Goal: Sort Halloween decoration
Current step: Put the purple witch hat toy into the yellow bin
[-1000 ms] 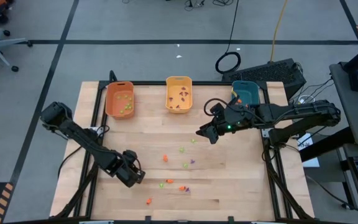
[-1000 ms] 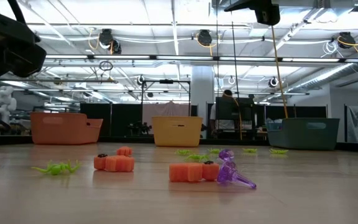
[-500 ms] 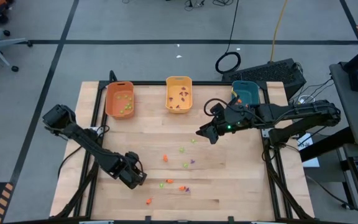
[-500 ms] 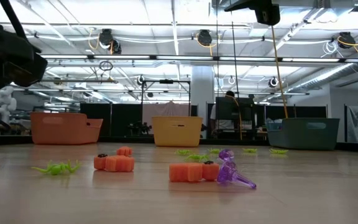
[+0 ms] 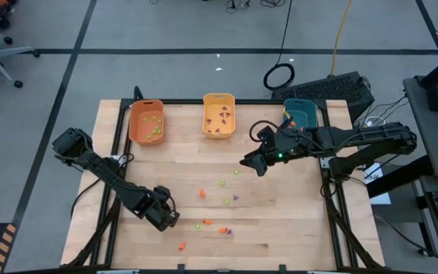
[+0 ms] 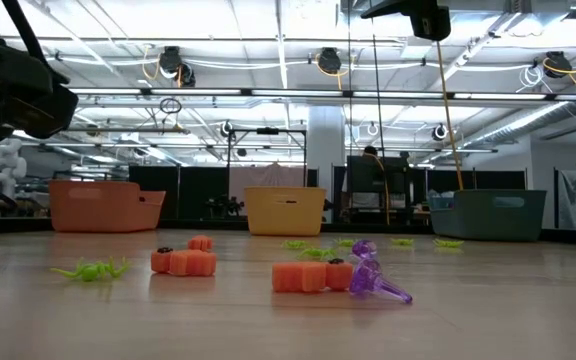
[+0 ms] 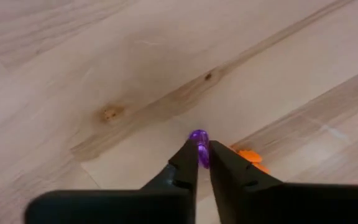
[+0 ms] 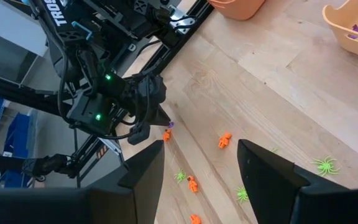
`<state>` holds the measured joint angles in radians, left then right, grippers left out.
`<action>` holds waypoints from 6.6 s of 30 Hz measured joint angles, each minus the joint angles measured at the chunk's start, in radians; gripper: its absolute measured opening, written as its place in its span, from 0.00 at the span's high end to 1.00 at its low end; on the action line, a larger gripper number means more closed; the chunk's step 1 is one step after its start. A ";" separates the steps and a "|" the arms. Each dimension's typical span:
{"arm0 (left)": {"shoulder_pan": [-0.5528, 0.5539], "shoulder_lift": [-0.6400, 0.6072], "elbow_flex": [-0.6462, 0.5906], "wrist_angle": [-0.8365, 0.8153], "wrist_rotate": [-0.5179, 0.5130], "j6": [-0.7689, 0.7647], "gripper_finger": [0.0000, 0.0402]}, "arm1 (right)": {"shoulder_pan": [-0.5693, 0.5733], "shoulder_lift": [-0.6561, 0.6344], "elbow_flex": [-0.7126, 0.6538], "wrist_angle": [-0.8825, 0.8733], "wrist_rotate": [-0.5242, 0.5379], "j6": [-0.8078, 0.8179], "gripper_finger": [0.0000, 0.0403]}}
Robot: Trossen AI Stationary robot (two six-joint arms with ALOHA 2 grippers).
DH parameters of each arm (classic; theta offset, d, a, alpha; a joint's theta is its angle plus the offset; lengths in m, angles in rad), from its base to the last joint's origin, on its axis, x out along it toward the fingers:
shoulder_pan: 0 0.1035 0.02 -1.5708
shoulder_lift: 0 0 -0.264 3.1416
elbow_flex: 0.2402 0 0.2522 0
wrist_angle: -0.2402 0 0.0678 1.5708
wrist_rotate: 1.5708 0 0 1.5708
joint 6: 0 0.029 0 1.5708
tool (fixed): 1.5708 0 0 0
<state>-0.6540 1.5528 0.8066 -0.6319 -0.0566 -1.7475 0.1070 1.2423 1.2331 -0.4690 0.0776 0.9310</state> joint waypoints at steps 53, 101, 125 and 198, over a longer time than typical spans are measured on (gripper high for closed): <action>0.670 -0.535 0.118 0.508 0.052 0.905 1.00 | -0.016 0.000 0.000 -0.019 0.315 -0.053 0.53; 0.761 -0.535 0.118 0.888 0.159 2.032 1.00 | -0.014 0.000 0.000 -0.022 0.310 -0.026 0.53; 0.756 -0.535 0.118 0.885 0.122 2.041 1.00 | -0.014 0.000 0.000 -0.022 0.315 -0.049 0.53; 1.223 0.460 0.694 0.126 0.063 1.516 1.00 | -0.401 -0.131 -0.001 -0.202 0.208 -0.690 0.53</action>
<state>0.5694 2.0129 1.5002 -0.5055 0.0059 -0.2318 -0.2942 1.1114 1.2324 -0.6708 0.2852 0.2413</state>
